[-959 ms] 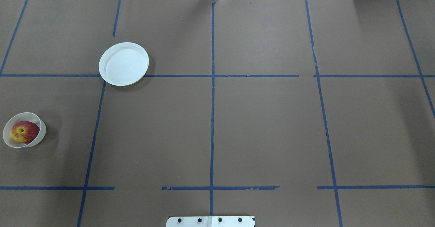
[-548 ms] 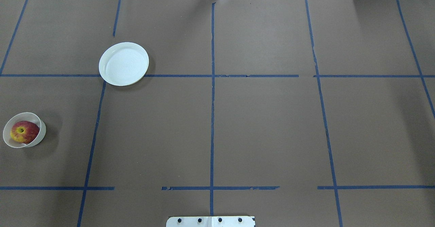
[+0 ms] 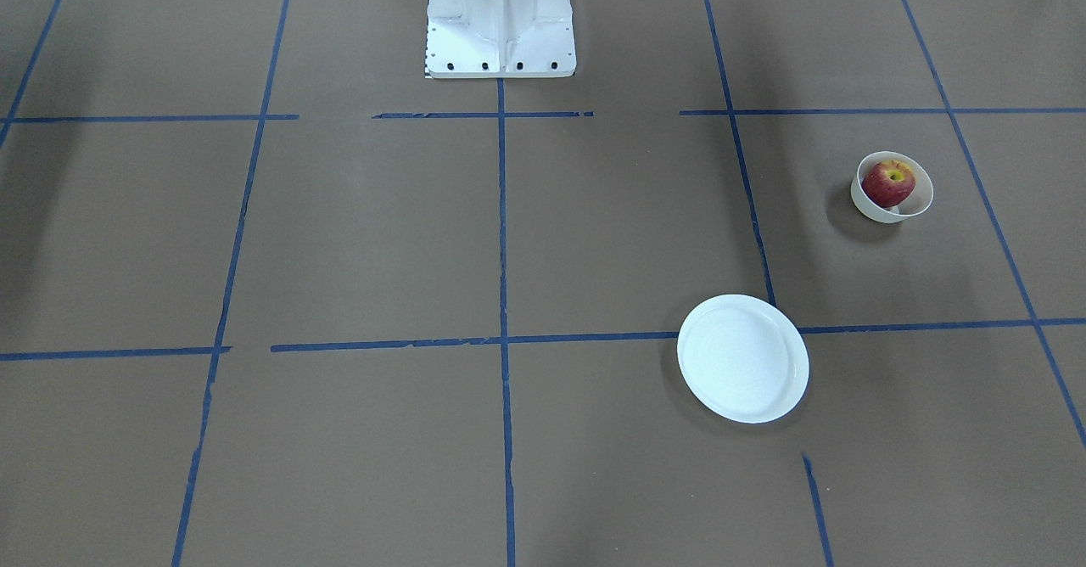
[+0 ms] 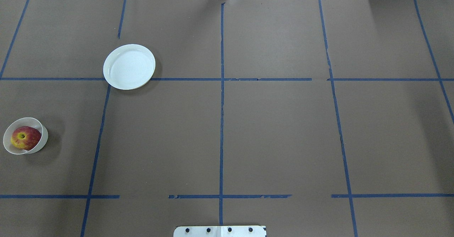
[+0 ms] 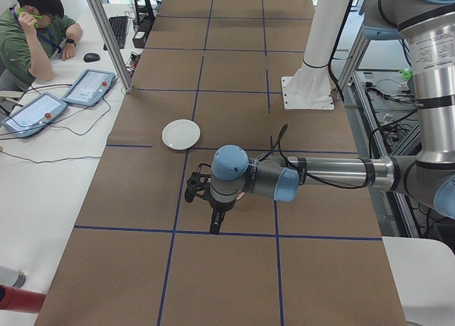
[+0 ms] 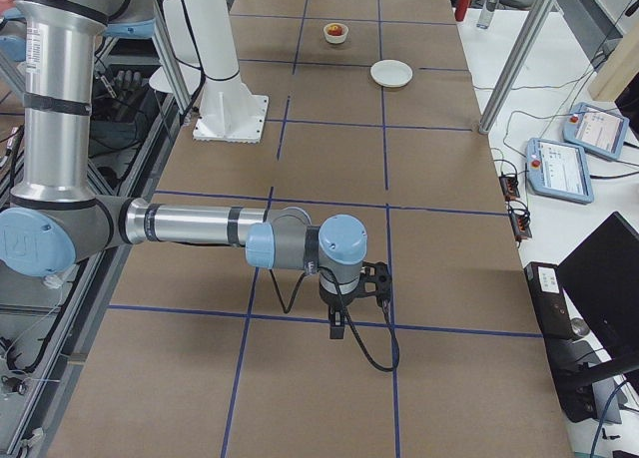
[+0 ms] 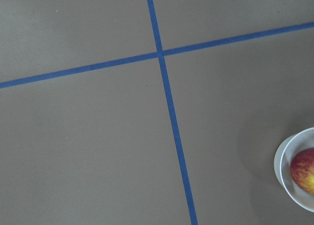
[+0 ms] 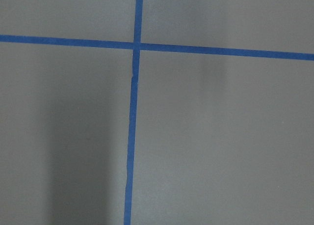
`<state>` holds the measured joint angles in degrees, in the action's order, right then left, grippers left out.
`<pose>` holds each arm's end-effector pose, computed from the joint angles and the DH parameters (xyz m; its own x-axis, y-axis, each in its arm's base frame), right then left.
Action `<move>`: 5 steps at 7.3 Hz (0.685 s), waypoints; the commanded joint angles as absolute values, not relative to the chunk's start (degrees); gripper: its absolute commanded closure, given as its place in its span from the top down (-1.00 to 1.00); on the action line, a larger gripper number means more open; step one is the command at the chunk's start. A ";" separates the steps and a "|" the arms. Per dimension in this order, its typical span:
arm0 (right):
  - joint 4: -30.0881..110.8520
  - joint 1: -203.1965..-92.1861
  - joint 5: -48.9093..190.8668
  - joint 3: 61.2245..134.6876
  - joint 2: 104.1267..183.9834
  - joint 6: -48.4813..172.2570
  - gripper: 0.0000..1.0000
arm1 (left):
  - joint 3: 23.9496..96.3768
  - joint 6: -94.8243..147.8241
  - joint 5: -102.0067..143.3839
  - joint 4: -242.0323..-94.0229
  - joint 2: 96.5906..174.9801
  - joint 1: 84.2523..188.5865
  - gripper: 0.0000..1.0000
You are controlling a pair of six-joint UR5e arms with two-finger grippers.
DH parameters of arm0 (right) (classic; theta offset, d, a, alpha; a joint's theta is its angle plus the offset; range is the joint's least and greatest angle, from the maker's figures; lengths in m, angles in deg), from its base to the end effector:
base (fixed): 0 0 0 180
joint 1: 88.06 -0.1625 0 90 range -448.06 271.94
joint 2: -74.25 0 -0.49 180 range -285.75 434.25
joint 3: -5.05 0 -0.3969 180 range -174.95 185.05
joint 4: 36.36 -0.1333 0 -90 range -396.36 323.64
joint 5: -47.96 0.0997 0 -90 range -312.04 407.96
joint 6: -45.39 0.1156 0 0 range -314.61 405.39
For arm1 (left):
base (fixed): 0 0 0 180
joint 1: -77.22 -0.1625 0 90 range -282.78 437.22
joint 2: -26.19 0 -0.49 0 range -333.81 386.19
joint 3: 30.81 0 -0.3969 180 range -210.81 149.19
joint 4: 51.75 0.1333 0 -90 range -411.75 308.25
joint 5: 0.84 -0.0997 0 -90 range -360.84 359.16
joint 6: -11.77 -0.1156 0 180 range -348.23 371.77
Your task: Move apple from plate to bowl
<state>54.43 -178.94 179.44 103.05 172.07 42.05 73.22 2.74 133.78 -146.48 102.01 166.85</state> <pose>0.0633 -0.4281 0.7344 0.7486 -0.0397 0.6618 0.0283 0.9992 0.0280 -0.0496 -0.3831 0.7127 0.7016 0.2164 -0.6789 -0.1180 0.9749 0.1888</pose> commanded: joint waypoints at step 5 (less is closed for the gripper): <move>54.43 -178.94 179.44 103.05 172.07 42.05 1.00 | 73.61 0.08 133.80 -144.65 102.12 168.62 1.00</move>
<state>54.43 -178.94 179.44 103.05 172.07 42.05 73.49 0.10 133.81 -144.65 101.61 167.61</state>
